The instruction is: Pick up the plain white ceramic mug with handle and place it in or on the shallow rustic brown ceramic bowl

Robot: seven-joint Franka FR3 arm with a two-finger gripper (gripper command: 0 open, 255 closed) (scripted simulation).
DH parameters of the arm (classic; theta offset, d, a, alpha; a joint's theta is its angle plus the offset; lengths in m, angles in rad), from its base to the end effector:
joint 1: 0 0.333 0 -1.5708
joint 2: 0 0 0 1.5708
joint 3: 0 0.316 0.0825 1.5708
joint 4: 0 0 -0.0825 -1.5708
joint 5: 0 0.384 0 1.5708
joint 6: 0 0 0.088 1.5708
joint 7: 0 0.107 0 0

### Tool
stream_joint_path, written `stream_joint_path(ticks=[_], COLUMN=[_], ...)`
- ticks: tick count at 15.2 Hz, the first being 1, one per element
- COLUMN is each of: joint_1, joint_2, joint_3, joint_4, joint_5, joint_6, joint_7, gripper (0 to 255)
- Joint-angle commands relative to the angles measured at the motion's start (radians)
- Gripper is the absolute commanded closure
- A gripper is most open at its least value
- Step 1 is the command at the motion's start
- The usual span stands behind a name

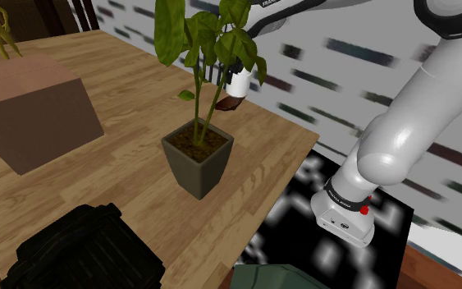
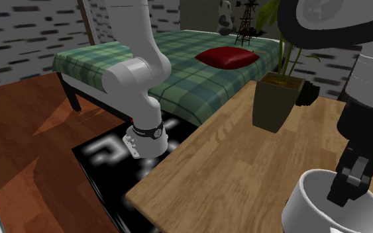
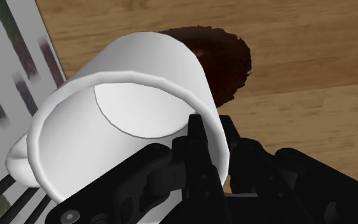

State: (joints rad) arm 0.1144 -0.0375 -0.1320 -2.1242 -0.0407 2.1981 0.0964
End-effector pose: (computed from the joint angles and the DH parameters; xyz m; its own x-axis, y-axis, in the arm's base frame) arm 0.5446 -0.0115 0.4375 0.9895 -0.0903 0.1130 -0.0931 -0.9955 0.0197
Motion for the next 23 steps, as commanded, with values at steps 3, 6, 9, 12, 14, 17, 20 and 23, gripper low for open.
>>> stream_joint_path(ticks=[3,6,9,12,14,17,20,23], joint_1=[0.0,0.0,0.0,0.0,0.0,0.0,0.0,0.002], joint_2=[0.025,0.046,0.046,0.046,0.046,0.046,0.046,-0.01], joint_3=[0.0,-0.001,-0.001,-0.001,-0.001,-0.001,-0.001,0.001], joint_4=[-0.028,-0.053,-0.053,-0.053,-0.053,-0.053,-0.053,-0.012], joint_5=[0.002,0.005,0.005,0.005,0.005,0.005,0.005,-0.002], joint_6=[0.053,0.099,0.099,0.099,0.099,0.099,0.099,0.003], joint_7=[0.0,-0.001,-0.001,-0.001,-0.001,-0.001,-0.001,0.005], gripper=[255,255,255,255,255,0,0,0])
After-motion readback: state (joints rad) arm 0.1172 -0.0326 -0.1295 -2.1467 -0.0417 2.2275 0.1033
